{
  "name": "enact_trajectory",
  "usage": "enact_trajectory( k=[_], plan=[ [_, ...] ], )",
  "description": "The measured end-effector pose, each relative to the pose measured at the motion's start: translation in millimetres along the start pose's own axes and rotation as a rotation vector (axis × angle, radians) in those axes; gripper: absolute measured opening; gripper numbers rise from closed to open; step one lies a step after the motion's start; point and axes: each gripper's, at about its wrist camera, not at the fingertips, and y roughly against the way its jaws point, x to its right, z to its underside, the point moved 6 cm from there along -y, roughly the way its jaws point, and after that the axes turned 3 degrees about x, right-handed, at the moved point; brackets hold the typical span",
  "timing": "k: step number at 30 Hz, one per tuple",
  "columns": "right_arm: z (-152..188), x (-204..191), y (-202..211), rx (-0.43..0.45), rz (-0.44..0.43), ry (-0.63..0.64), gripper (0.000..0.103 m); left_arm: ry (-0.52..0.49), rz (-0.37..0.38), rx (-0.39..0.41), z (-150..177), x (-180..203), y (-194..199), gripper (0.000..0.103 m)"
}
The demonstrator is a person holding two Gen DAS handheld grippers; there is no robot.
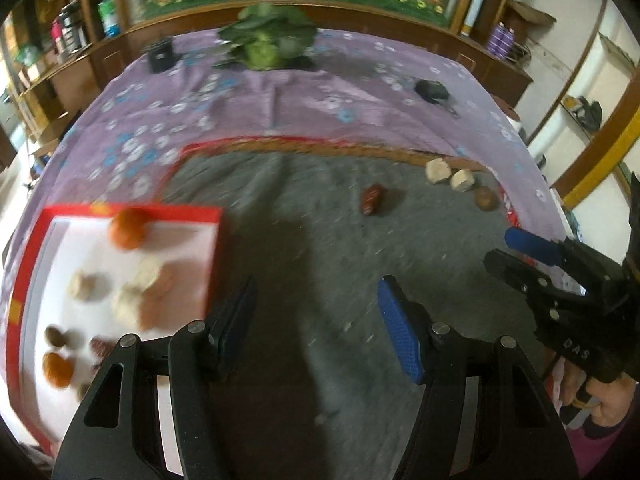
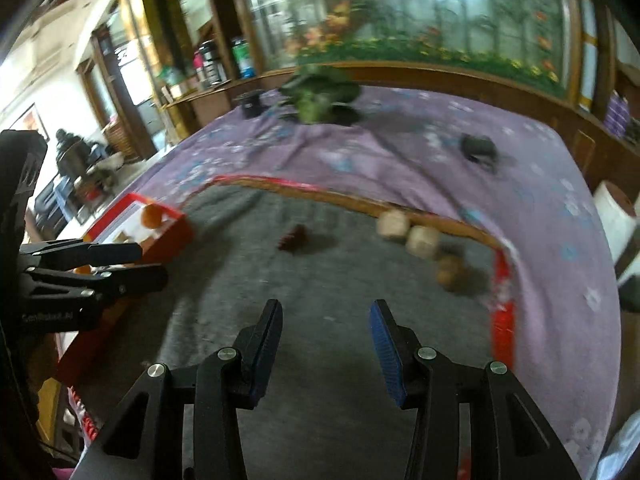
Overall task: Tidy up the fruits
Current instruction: 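Move both grippers back over the remaining items on the mat, then grasp a red date with the left gripper while the right grasps a brown round fruit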
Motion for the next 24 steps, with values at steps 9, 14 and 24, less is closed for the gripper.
enact_trajectory(
  k=[9, 14, 24],
  plan=[
    [1.0, 31.7, 2.0, 0.009, 0.017, -0.045, 0.044, -0.089, 0.025, -0.036, -28.2, 30.1, -43.5, 0.062],
    [0.7, 37.4, 0.3, 0.011, 0.015, -0.053, 0.044, -0.111, 0.017, -0.044, -34.5, 37.5, -59.2, 0.062],
    [-5.3, 39.4, -3.4, 0.020, 0.014, -0.050, 0.045, -0.109, 0.018, -0.045, -39.6, 43.3, -68.9, 0.062]
  ],
)
